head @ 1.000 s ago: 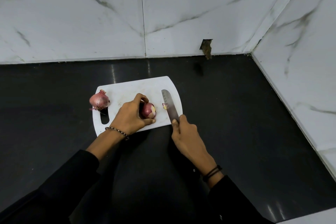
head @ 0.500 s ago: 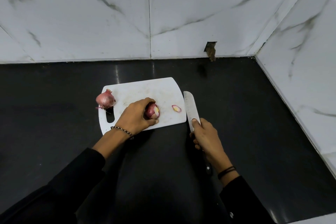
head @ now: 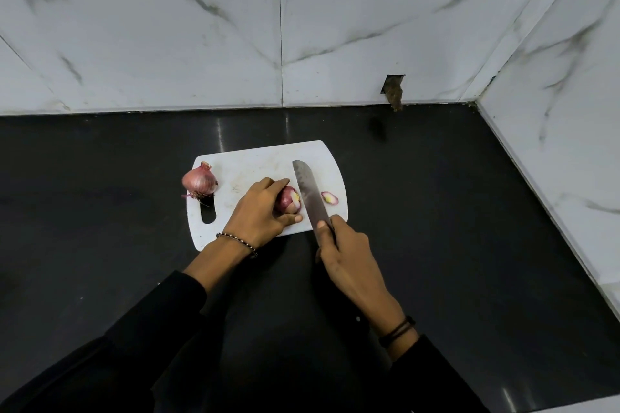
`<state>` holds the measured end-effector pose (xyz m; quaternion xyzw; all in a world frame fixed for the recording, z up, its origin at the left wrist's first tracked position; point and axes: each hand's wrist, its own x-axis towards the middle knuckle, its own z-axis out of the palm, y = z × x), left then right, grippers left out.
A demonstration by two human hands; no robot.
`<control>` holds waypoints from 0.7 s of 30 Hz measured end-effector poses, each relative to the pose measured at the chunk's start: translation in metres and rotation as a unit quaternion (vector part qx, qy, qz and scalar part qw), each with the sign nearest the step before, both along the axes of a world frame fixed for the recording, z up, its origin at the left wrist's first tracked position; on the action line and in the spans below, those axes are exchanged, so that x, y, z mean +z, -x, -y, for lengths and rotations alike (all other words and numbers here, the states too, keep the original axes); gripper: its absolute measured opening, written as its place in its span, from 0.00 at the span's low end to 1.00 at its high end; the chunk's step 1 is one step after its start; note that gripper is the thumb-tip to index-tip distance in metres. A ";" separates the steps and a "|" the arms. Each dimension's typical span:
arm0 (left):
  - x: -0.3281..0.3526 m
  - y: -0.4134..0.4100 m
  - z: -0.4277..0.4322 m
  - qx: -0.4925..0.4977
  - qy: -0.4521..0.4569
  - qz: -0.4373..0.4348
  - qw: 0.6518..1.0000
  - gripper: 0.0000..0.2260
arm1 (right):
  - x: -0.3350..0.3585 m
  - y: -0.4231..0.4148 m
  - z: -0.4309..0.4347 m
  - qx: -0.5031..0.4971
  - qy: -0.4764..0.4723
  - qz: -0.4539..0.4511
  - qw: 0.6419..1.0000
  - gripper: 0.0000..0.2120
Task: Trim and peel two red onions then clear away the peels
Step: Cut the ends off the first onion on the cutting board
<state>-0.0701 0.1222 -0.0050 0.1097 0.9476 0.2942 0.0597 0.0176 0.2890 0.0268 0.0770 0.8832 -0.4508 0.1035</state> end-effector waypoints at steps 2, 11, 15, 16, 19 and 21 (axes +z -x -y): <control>0.002 0.000 -0.002 0.006 0.003 -0.007 1.000 0.32 | 0.000 0.000 0.001 0.004 -0.010 0.006 1.000 0.14; 0.014 0.003 -0.016 -0.010 0.075 -0.050 0.996 0.24 | 0.008 0.006 -0.006 0.013 -0.034 0.023 0.999 0.14; 0.010 -0.002 -0.018 -0.027 0.083 -0.070 0.994 0.23 | 0.012 0.012 -0.007 0.020 -0.040 0.035 0.998 0.14; 0.009 -0.003 -0.018 -0.030 0.085 -0.073 0.993 0.23 | 0.014 0.013 -0.007 0.026 -0.044 0.041 0.998 0.14; 0.009 -0.004 -0.018 -0.051 0.106 -0.071 0.990 0.25 | 0.021 0.017 -0.008 0.053 -0.055 0.070 0.995 0.15; 0.010 -0.004 -0.021 -0.065 0.127 -0.070 0.987 0.25 | 0.027 0.021 -0.008 0.076 -0.069 0.090 0.991 0.16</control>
